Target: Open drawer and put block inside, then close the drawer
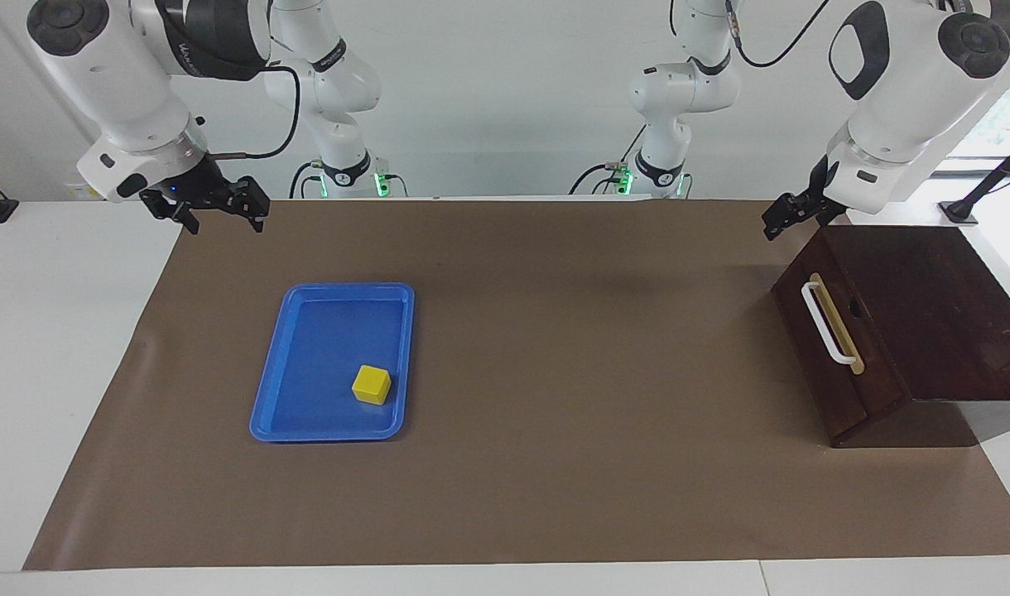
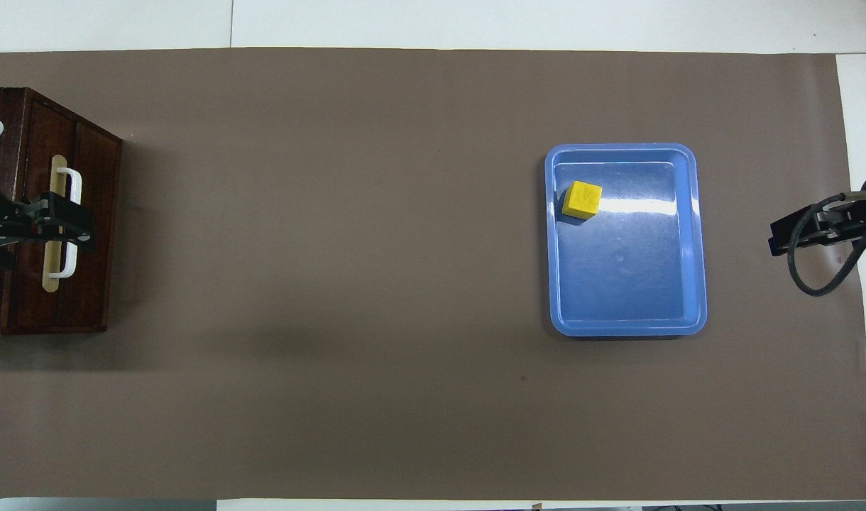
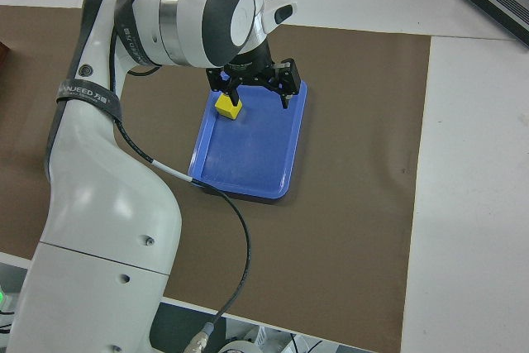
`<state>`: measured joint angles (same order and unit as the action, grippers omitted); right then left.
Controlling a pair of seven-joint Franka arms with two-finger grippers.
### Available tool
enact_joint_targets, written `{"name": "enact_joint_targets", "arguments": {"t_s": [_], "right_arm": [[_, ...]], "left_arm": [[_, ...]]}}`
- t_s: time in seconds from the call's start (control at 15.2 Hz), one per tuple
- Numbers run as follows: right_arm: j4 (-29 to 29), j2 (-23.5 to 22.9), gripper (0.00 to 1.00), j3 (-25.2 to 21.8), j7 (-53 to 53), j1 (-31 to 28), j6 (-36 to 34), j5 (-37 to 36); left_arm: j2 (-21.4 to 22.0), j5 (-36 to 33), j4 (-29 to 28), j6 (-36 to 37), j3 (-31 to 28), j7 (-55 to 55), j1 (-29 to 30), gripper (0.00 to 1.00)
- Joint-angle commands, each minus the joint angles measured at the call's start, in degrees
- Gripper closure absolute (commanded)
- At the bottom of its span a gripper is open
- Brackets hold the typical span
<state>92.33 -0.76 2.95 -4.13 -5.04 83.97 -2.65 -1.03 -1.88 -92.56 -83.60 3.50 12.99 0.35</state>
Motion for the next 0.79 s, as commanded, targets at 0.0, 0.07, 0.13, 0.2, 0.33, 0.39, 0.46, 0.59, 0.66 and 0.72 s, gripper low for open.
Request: {"name": "enact_joint_targets", "arguments": {"t_s": [0.0, 0.07, 0.13, 0.2, 0.33, 0.39, 0.46, 0.59, 0.66, 0.72], "right_arm": [[-0.5, 0.1, 0.00, 0.4, -1.1, -0.6, -0.2, -0.7], [-0.5, 0.1, 0.00, 0.4, -1.1, -0.6, -0.1, -0.6], [-0.5, 0.1, 0.00, 0.4, -1.4, -0.7, -0.2, -0.7], [-0.5, 0.1, 0.00, 0.4, -1.4, -0.7, -0.1, -0.8], [-0.4, 0.4, 0.00, 0.4, -1.5, -0.9, -0.1, -0.8], [-0.4, 0.4, 0.00, 0.4, -1.5, -1.0, 0.1, -0.8], [-0.3, 0.4, 0.00, 0.4, -1.5, -1.0, 0.2, -0.8], [-0.4, 0.4, 0.00, 0.4, -1.2, -1.0, 0.3, -0.7], [-0.3, 0.4, 0.00, 0.4, -1.0, -1.0, 0.3, -0.5], [0.0, 0.5, 0.00, 0.4, -0.8, -1.0, 0.5, -0.5]], "left_arm": [[1.0, 0.7, -0.9, -0.4, -0.3, 0.1, 0.0, 0.00], [1.0, 0.7, -0.9, -0.4, -0.3, 0.1, 0.0, 0.00], [1.0, 0.7, -0.9, -0.4, -0.3, 0.2, 0.0, 0.00], [0.9, 0.7, -0.9, -0.4, -0.3, 0.1, 0.0, 0.00], [0.9, 0.7, -0.9, -0.4, -0.3, 0.2, 0.0, 0.00], [0.9, 0.7, -0.9, -0.4, -0.3, 0.1, 0.0, 0.00], [1.0, 0.7, -0.9, -0.4, -0.3, 0.1, 0.0, 0.00], [0.9, 0.7, -0.9, -0.4, -0.3, 0.2, 0.0, 0.00], [1.0, 0.7, -0.9, -0.4, -0.3, 0.1, 0.0, 0.00], [0.9, 0.7, -0.9, -0.4, -0.3, 0.1, 0.0, 0.00]]}}
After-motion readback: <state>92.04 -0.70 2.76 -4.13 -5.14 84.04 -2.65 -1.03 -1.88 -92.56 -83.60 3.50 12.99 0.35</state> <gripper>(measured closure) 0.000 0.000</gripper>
